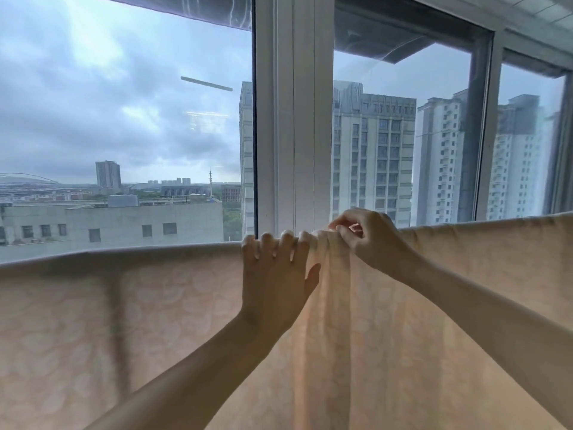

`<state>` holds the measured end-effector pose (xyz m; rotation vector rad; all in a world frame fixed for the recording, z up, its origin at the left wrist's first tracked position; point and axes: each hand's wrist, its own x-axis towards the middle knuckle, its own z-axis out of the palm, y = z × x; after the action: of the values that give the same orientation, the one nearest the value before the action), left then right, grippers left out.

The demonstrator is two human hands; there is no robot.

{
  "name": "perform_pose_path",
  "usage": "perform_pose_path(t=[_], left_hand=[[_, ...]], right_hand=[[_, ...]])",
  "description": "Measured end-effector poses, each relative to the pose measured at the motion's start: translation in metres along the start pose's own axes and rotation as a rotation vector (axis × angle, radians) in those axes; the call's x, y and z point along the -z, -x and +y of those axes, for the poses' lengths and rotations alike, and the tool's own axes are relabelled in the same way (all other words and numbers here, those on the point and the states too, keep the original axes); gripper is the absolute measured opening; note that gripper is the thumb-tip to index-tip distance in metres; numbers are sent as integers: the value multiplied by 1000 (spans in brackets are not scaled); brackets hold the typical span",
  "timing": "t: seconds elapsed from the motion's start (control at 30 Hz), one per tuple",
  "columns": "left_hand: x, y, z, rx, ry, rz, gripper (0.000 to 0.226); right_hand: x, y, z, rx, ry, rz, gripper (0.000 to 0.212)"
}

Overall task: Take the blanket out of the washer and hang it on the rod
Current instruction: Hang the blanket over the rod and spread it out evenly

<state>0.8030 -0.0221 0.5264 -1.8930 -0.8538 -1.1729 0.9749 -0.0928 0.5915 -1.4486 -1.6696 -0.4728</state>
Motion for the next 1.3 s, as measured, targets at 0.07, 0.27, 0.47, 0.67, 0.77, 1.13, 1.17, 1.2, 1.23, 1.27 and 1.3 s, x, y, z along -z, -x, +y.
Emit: perform_pose_path(t=[0.07, 0.27, 0.47, 0.67, 0.77, 1.13, 1.17, 1.2, 1.23, 1.27, 1.3], left_hand=[[-3, 0, 4, 13, 2, 18, 45], [-11, -2, 8, 78, 3, 90, 36], [-4, -4, 13, 116, -14, 122, 29], [10, -2, 11, 104, -39, 53, 37], [15, 1, 9, 112, -72, 6, 34], [16, -2, 18, 98, -155, -193, 54], [16, -2, 18, 98, -155, -192, 54], [16, -2, 18, 99, -154, -189, 53], [16, -2, 18, 102, -152, -187, 53], [16, -2, 17, 105, -149, -188, 52], [17, -3, 17, 109, -147, -190, 52]], right_hand=[[9, 4, 10, -1, -26, -30, 14], [20, 8, 34, 162, -77, -114, 18], [11, 2, 44, 228, -98, 12, 11], [12, -2, 45, 225, -81, 39, 8], [26, -3, 63, 149, -20, 110, 8], [55, 1, 66, 158, 27, -106, 25], [51, 2, 58, 203, 6, -151, 26], [46, 2, 53, 252, 18, -180, 25], [41, 2, 50, 294, 37, -192, 23], [36, 1, 48, 313, 38, -189, 20], [34, 1, 48, 309, 18, -176, 17]])
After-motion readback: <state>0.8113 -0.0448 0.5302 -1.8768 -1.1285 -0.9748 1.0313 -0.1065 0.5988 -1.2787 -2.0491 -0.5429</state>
